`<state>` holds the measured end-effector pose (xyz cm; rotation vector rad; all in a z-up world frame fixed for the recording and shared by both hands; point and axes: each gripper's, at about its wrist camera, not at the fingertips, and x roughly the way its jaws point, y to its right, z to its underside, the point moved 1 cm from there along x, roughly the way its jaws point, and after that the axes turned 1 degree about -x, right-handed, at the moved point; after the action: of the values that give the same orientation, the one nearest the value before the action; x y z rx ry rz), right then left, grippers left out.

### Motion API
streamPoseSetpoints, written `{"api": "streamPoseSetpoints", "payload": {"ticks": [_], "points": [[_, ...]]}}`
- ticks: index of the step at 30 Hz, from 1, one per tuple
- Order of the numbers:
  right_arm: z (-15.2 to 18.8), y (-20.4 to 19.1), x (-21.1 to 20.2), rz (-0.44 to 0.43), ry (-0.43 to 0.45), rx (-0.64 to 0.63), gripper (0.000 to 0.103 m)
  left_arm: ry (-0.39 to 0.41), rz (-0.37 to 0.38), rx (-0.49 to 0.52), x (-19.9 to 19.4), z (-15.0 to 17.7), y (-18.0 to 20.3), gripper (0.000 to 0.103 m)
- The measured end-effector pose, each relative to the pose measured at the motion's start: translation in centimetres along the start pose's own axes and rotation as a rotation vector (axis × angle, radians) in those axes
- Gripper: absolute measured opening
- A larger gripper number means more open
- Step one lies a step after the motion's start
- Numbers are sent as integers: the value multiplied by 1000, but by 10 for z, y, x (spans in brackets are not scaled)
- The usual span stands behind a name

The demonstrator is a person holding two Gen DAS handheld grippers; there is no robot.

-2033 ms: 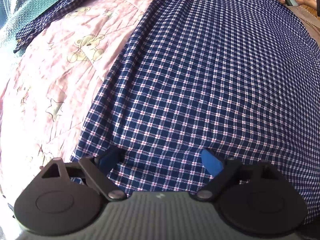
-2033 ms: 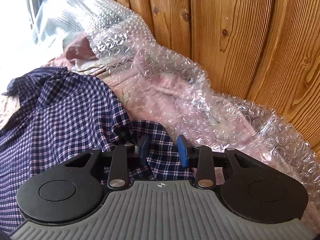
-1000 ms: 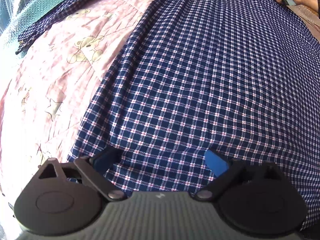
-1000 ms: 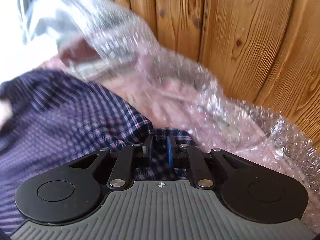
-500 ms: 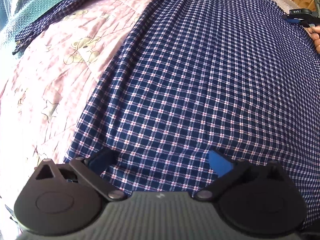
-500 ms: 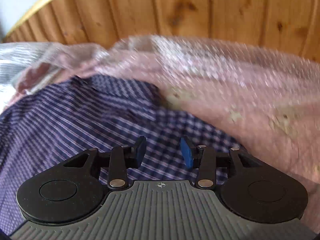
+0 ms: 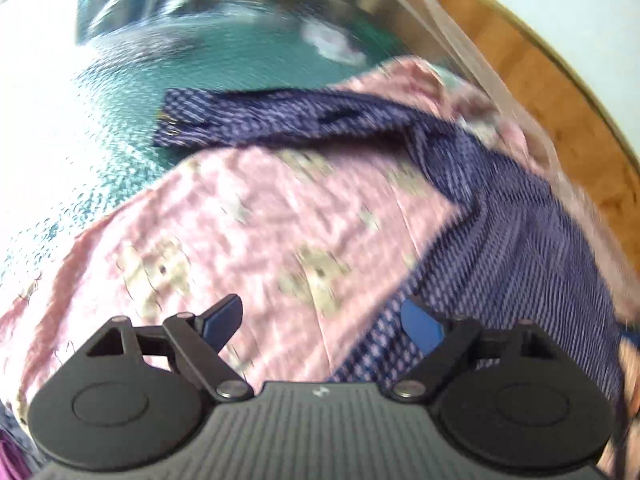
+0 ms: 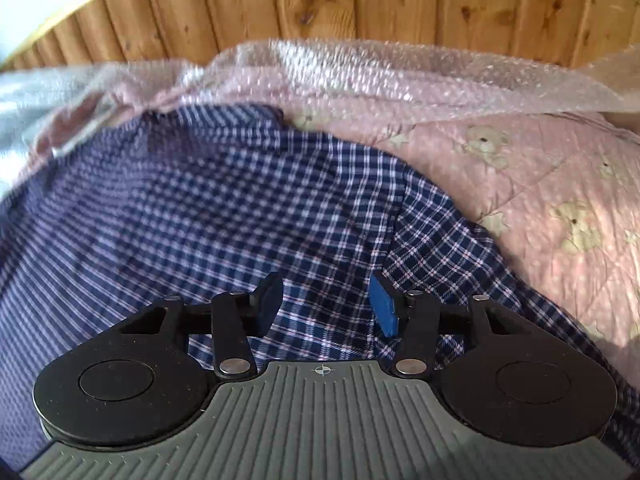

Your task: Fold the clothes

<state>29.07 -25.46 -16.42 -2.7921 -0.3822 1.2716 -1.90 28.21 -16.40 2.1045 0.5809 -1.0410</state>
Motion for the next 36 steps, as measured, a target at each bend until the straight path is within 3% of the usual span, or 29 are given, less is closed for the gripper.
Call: {"api": "streamPoseSetpoints", "payload": {"ticks": [3, 5, 9, 12, 13, 14, 18, 21, 24, 29, 32, 33, 34, 35, 36], "points": [[8, -16, -45, 11, 32, 26, 64, 76, 81, -344, 20, -52, -62, 91], [20, -39, -69, 24, 16, 37, 70, 118, 126, -516, 25, -74, -97, 90], [58, -95, -93, 2, -68, 59, 75, 124, 221, -665, 46, -100, -135, 90], [87, -145, -97, -10, -126, 38, 76, 83, 288, -730, 72, -111, -147, 92], [94, -161, -98, -21, -140, 36, 76, 79, 307, -740, 78, -115, -147, 101], [101, -177, -98, -33, -153, 34, 76, 76, 330, -750, 81, -118, -148, 103], [121, -235, -94, -74, -177, -21, 76, 46, 348, -764, 87, -127, -147, 103], [118, -270, -93, -100, -165, -64, 76, 32, 412, -800, 84, -130, -143, 82], [111, -295, -93, -117, -143, -84, 77, 8, 414, -780, 79, -137, -137, 95], [101, -320, -92, -132, -125, -97, 77, -7, 400, -809, 90, -139, -137, 94], [101, -326, -93, -132, -127, -104, 77, -7, 399, -813, 96, -146, -135, 80], [101, -327, -93, -130, -130, -107, 77, -12, 400, -815, 99, -148, -134, 68], [102, -327, -92, -127, -134, -110, 77, -23, 402, -817, 102, -150, -134, 47], [102, -328, -92, -124, -136, -110, 77, -36, 406, -808, 105, -152, -132, 33], [101, -328, -90, -121, -137, -107, 77, -52, 412, -786, 108, -155, -129, 8]]}}
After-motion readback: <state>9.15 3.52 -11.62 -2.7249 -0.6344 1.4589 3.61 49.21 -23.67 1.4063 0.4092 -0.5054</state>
